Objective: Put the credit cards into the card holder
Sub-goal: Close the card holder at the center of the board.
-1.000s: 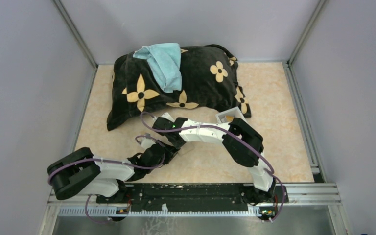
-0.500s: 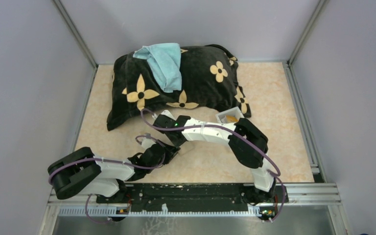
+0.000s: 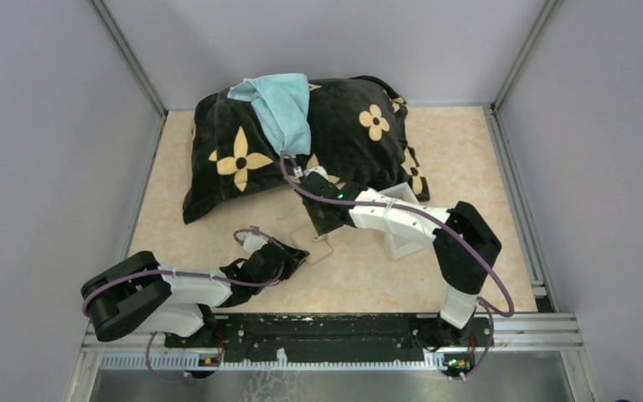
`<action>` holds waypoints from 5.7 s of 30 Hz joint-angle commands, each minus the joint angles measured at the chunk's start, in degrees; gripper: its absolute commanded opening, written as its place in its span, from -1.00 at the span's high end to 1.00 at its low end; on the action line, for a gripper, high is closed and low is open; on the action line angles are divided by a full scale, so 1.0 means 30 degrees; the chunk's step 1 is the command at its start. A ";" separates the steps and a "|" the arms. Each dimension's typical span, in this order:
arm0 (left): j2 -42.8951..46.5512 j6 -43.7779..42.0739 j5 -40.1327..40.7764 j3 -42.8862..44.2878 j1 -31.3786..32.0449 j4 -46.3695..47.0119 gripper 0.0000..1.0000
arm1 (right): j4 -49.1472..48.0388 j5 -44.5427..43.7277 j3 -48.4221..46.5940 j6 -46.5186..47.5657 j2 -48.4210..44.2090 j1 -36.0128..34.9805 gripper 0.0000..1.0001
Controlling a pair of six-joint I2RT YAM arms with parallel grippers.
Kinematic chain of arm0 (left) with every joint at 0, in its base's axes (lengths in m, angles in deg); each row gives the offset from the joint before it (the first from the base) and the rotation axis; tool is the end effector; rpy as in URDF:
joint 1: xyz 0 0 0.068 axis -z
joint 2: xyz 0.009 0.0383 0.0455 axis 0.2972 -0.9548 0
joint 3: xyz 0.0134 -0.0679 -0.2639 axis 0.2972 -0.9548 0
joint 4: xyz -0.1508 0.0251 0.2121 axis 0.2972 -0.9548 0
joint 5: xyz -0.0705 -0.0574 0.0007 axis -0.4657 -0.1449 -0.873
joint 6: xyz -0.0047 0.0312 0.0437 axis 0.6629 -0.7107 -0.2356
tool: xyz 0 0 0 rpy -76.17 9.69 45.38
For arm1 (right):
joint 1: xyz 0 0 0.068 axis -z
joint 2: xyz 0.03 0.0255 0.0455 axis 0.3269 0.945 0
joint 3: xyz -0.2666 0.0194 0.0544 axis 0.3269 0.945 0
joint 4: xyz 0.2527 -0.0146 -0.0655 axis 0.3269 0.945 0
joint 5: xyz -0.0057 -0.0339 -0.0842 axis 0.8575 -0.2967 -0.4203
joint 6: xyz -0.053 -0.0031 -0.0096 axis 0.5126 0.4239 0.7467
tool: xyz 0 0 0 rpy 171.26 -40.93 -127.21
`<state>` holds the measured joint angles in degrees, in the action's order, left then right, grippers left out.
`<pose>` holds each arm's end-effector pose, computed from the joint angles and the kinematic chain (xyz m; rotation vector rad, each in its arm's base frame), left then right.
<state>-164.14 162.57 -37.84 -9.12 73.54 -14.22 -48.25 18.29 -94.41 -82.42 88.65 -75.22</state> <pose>0.1234 -0.1593 0.1111 -0.8773 2.1593 -0.9662 0.2145 0.3017 0.2378 -0.6693 2.4813 0.1328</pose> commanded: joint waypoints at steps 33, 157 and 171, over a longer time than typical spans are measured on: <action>-0.0485 -0.1370 -0.0204 0.0332 -0.0204 -0.5826 0.25 | -1.4753 1.4003 0.9128 -0.5065 -0.0965 0.7346 0.25; -0.1345 -0.1839 -0.0408 0.0113 -0.1010 -0.7219 0.28 | -0.3595 1.0961 0.0988 -0.0242 0.4153 0.5785 0.05; -0.1193 -0.2208 -0.0348 0.0104 -0.1156 -0.7263 0.27 | -0.3848 1.1657 0.0904 -0.0446 0.4850 0.5771 -0.01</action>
<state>-165.43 160.10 -40.29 -5.62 71.09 -20.21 -59.42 54.81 -92.07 -84.48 100.69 -58.28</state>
